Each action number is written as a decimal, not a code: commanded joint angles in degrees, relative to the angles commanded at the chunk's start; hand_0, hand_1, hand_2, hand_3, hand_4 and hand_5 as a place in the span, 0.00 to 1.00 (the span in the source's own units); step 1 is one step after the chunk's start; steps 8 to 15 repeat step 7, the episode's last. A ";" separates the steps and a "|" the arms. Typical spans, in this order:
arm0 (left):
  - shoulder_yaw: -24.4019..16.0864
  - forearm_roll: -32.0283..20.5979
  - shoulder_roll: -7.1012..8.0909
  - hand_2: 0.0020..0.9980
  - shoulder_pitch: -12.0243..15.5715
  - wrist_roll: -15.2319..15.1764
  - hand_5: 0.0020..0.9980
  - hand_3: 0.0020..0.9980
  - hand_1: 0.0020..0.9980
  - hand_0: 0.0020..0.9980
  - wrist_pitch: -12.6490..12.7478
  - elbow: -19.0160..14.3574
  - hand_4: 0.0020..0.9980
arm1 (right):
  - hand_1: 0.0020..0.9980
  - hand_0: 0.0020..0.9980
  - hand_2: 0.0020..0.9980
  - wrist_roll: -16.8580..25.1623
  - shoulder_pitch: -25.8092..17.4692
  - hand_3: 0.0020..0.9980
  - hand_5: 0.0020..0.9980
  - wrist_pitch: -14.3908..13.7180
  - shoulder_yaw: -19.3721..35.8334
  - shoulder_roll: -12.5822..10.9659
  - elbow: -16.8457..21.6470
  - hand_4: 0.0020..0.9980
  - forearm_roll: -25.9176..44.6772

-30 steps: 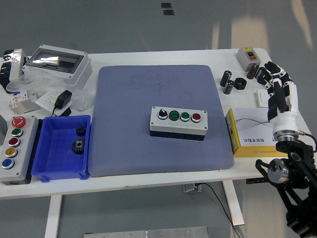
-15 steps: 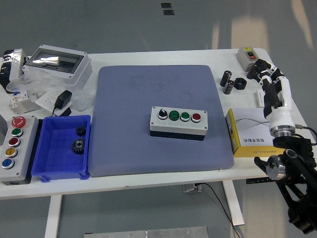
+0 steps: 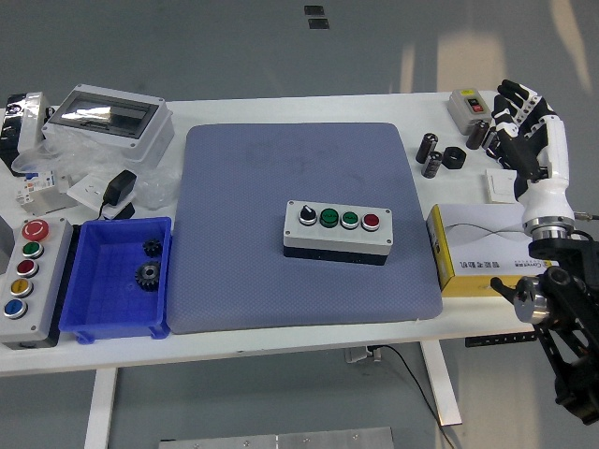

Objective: Pick up the button,place it on the desk,press the button,press the button

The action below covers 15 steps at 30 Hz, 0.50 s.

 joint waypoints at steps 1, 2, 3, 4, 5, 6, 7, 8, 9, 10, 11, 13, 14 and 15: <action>0.15 -0.31 -0.09 0.53 0.12 0.07 0.15 0.58 0.58 0.63 0.02 0.00 0.58 | 0.78 0.81 0.81 -0.05 0.04 0.82 0.24 -0.04 0.00 0.07 -0.05 0.71 -0.10; 0.17 -0.46 -0.18 0.53 0.23 0.13 0.15 0.58 0.58 0.63 0.04 0.00 0.58 | 0.80 0.82 0.82 -0.08 0.07 0.84 0.22 -0.08 0.02 0.12 -0.07 0.71 -0.20; 0.13 -0.54 -0.31 0.53 0.36 0.22 0.15 0.58 0.58 0.63 0.06 0.00 0.58 | 0.80 0.82 0.82 -0.11 0.13 0.84 0.22 -0.12 0.06 0.19 -0.13 0.71 -0.27; 0.14 -0.65 -0.42 0.53 0.46 0.27 0.15 0.58 0.58 0.63 0.08 0.00 0.58 | 0.80 0.82 0.82 -0.13 0.17 0.84 0.22 -0.15 0.11 0.23 -0.20 0.71 -0.30; 0.14 -0.74 -0.55 0.53 0.56 0.33 0.15 0.58 0.58 0.63 0.08 0.00 0.58 | 0.80 0.82 0.82 -0.16 0.21 0.84 0.22 -0.19 0.17 0.26 -0.28 0.71 -0.35; 0.11 -0.74 -0.64 0.53 0.63 0.36 0.15 0.58 0.58 0.63 0.07 0.00 0.58 | 0.80 0.82 0.82 -0.19 0.23 0.84 0.22 -0.22 0.22 0.26 -0.33 0.71 -0.39; 0.14 -0.85 -0.75 0.53 0.71 0.38 0.15 0.58 0.58 0.63 0.08 0.00 0.58 | 0.80 0.82 0.82 -0.25 0.24 0.84 0.22 -0.28 0.27 0.26 -0.41 0.71 -0.41; 0.14 -0.85 -0.75 0.53 0.71 0.38 0.15 0.58 0.58 0.63 0.08 0.00 0.58 | 0.80 0.82 0.82 -0.25 0.24 0.84 0.22 -0.28 0.27 0.26 -0.41 0.71 -0.41; 0.14 -0.85 -0.75 0.53 0.71 0.38 0.15 0.58 0.58 0.63 0.08 0.00 0.58 | 0.80 0.82 0.82 -0.25 0.24 0.84 0.22 -0.28 0.27 0.26 -0.41 0.71 -0.41; 0.14 -0.85 -0.75 0.53 0.71 0.38 0.15 0.58 0.58 0.63 0.08 0.00 0.58 | 0.80 0.82 0.82 -0.25 0.24 0.84 0.22 -0.28 0.27 0.26 -0.41 0.71 -0.41; 0.14 -0.85 -0.75 0.53 0.71 0.38 0.15 0.58 0.58 0.63 0.08 0.00 0.58 | 0.80 0.82 0.82 -0.25 0.24 0.84 0.22 -0.28 0.27 0.26 -0.41 0.71 -0.41; 0.14 -0.85 -0.75 0.53 0.71 0.38 0.15 0.58 0.58 0.63 0.08 0.00 0.58 | 0.80 0.82 0.82 -0.25 0.24 0.84 0.22 -0.28 0.27 0.26 -0.41 0.71 -0.41; 0.14 -0.85 -0.75 0.53 0.71 0.38 0.15 0.58 0.58 0.63 0.08 0.00 0.58 | 0.80 0.82 0.82 -0.25 0.24 0.84 0.22 -0.28 0.27 0.26 -0.41 0.71 -0.41; 0.14 -0.85 -0.75 0.53 0.71 0.38 0.15 0.58 0.58 0.63 0.08 0.00 0.58 | 0.80 0.82 0.82 -0.25 0.24 0.84 0.22 -0.28 0.27 0.26 -0.41 0.71 -0.41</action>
